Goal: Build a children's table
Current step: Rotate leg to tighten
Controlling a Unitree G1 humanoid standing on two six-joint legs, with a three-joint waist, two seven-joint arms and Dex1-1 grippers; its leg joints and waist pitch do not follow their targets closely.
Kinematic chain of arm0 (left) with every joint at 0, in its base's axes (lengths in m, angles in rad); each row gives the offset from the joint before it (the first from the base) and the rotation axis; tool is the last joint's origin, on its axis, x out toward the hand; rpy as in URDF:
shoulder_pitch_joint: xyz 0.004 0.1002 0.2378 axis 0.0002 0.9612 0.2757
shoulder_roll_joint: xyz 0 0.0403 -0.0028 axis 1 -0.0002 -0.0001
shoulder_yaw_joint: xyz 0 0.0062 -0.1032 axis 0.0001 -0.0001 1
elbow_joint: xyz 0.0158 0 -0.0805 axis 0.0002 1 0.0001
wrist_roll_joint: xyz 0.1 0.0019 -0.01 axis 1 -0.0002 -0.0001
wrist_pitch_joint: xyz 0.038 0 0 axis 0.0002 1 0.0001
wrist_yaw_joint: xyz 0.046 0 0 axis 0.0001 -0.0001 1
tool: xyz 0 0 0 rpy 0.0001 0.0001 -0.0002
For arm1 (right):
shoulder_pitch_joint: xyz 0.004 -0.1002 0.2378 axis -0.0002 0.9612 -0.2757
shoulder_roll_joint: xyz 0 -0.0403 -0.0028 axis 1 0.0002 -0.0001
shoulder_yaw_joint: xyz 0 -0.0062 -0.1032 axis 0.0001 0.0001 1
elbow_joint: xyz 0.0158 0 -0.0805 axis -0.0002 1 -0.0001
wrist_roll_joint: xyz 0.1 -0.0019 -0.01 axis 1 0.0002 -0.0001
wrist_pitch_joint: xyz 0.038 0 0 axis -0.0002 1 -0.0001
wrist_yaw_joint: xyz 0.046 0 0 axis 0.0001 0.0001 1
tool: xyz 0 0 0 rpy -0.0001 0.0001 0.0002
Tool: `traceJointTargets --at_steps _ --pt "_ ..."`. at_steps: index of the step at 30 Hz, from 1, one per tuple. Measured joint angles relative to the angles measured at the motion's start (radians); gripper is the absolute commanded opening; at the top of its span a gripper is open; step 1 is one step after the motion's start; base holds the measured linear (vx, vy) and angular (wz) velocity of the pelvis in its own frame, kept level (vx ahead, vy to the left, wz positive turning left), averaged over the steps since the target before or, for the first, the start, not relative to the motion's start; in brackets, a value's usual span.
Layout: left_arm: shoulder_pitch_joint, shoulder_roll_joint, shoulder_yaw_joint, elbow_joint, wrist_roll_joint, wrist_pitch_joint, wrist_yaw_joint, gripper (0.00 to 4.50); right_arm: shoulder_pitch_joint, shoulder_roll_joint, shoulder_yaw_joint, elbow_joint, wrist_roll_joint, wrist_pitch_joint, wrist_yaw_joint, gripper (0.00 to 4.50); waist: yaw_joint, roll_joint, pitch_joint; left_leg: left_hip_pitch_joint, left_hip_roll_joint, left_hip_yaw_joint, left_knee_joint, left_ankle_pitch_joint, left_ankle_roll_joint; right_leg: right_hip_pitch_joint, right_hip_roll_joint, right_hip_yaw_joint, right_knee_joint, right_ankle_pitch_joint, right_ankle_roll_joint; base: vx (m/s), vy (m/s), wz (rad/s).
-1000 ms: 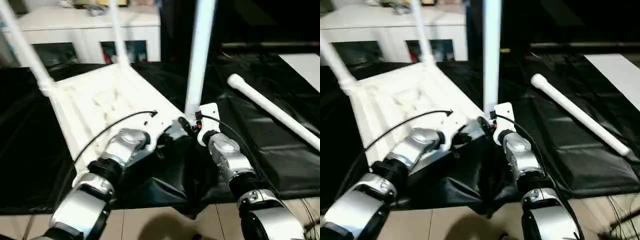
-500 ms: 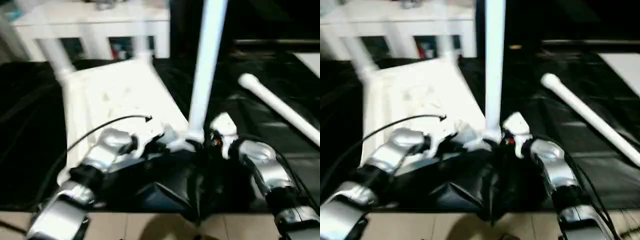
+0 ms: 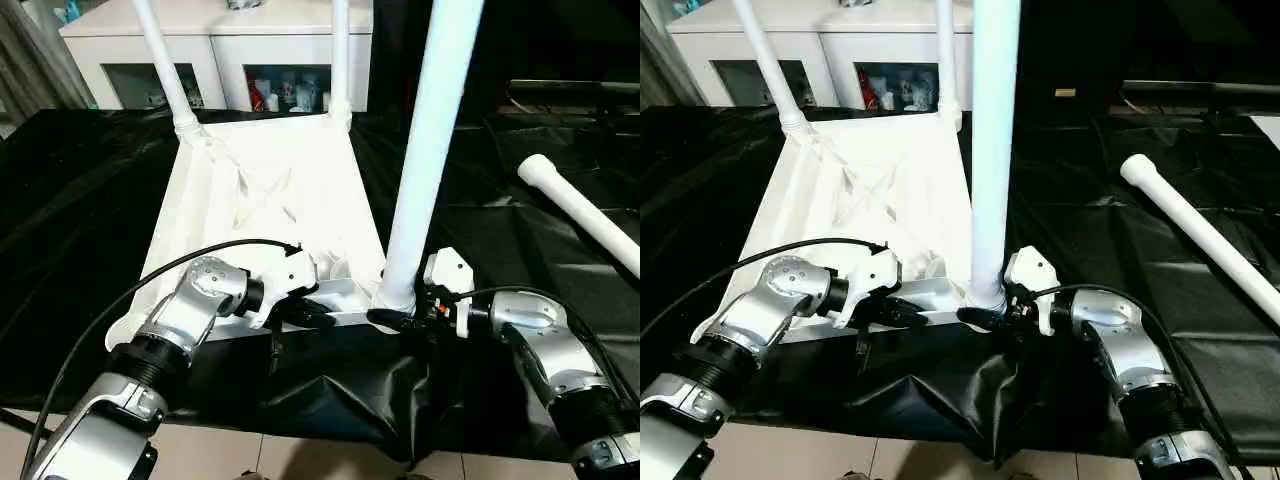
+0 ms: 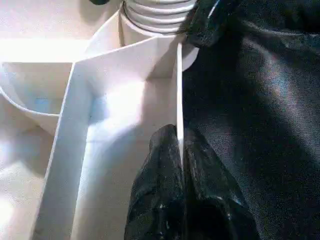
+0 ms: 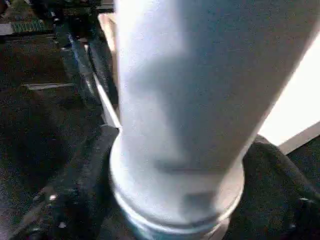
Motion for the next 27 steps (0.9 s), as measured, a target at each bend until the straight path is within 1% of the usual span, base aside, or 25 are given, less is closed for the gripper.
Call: traceJointTargets --at_steps 1,2,4,7,12,16,17,19,21,23,25,27 --pt "0.000 0.000 0.000 0.000 0.000 0.000 0.000 0.00 0.000 0.000 0.000 0.000 0.002 0.001 0.002 3.14 -0.001 0.000 0.000 0.000 0.000 0.000 0.000 0.000 0.000 0.000 0.000 0.002 0.000 0.000 0.000 0.000 0.000 0.00" --pt "0.000 0.000 0.000 0.000 0.000 0.000 -0.001 0.00 0.000 -0.002 0.000 0.000 0.003 0.001 0.003 2.89 -0.001 0.000 0.000 0.000 -0.001 0.001 0.000 0.000 0.000 0.000 0.001 0.004 0.000 0.000 0.000 0.000 0.000 0.00" --pt "0.000 0.000 0.000 0.000 0.000 0.000 -0.003 0.00 0.000 -0.003 0.000 0.000 0.006 0.002 0.005 2.89 -0.002 0.000 0.000 0.000 -0.002 0.001 0.000 0.000 0.000 0.000 0.001 0.005 0.000 0.000 0.000 0.000 0.000 0.00" --pt "0.000 0.000 0.000 0.000 -0.001 0.002 -0.004 0.00 0.001 -0.003 0.000 -0.001 0.007 0.002 0.010 2.74 -0.002 -0.001 0.000 0.000 -0.002 0.002 0.000 0.000 0.000 0.000 0.001 0.006 0.000 0.000 0.000 0.000 0.000 0.00" --pt "0.001 0.000 0.000 -0.002 -0.001 0.007 -0.007 0.00 0.003 -0.002 -0.001 -0.005 0.009 0.016 0.014 2.73 -0.002 -0.002 -0.001 0.000 -0.002 0.002 0.000 0.000 0.000 0.000 0.001 0.006 0.000 0.000 0.000 0.000 0.000 0.00" --pt "0.002 -0.015 0.004 0.001 0.000 0.026 0.013 0.00 0.014 0.019 -0.015 -0.014 0.015 0.061 -0.024 2.73 -0.002 -0.010 -0.005 0.001 -0.002 0.002 0.000 0.000 0.000 0.000 0.001 0.006 0.000 0.000 0.000 0.000 0.000 0.00" --pt "-0.001 -0.025 0.006 0.009 0.005 0.031 0.038 0.00 0.014 0.031 -0.021 -0.012 0.010 0.075 -0.061 2.73 -0.003 -0.013 -0.008 0.002 -0.002 0.002 0.001 0.000 0.000 0.001 0.001 0.007 0.000 0.000 0.000 0.000 0.000 0.00" --pt "-0.013 -0.049 0.009 0.034 0.014 0.042 0.078 0.00 0.012 0.060 -0.036 0.004 0.002 0.088 -0.127 2.73 -0.005 -0.014 -0.009 0.004 -0.004 0.002 0.001 0.000 0.000 0.003 0.001 0.009 0.000 0.000 0.000 0.000 0.000 0.00" --pt "-0.047 -0.101 0.024 0.092 0.032 0.070 0.171 0.00 -0.011 0.121 -0.070 0.049 -0.025 0.106 -0.277 2.73 -0.013 -0.016 -0.011 0.005 -0.008 0.001 0.001 0.000 -0.001 0.004 0.000 0.012 0.000 -0.003 0.005 -0.052 0.012 -0.04" --pt "-0.070 -0.140 0.032 0.128 0.040 0.097 0.241 0.00 -0.032 0.161 -0.090 0.081 -0.040 0.125 -0.393 2.73 -0.021 -0.016 -0.011 0.005 -0.011 -0.001 0.000 0.000 -0.001 0.004 0.000 0.012 -0.002 -0.004 0.007 -0.054 0.010 -0.04" --pt "-0.103 -0.185 0.051 0.182 0.041 0.132 0.320 0.00 -0.072 0.205 -0.106 0.123 -0.057 0.153 -0.519 2.73 -0.031 -0.014 -0.013 0.007 -0.011 -0.002 0.000 0.000 -0.001 0.005 0.000 0.012 -0.005 -0.004 0.007 -0.025 0.004 -0.01" --pt "-0.149 -0.246 0.066 0.248 0.052 0.160 0.429 0.00 -0.138 0.263 -0.132 0.192 -0.086 0.190 -0.697 2.73 -0.042 -0.013 -0.014 0.006 -0.013 -0.003 0.001 0.000 -0.001 0.004 0.000 0.010 -0.008 -0.004 0.007 0.000 0.000 0.00"
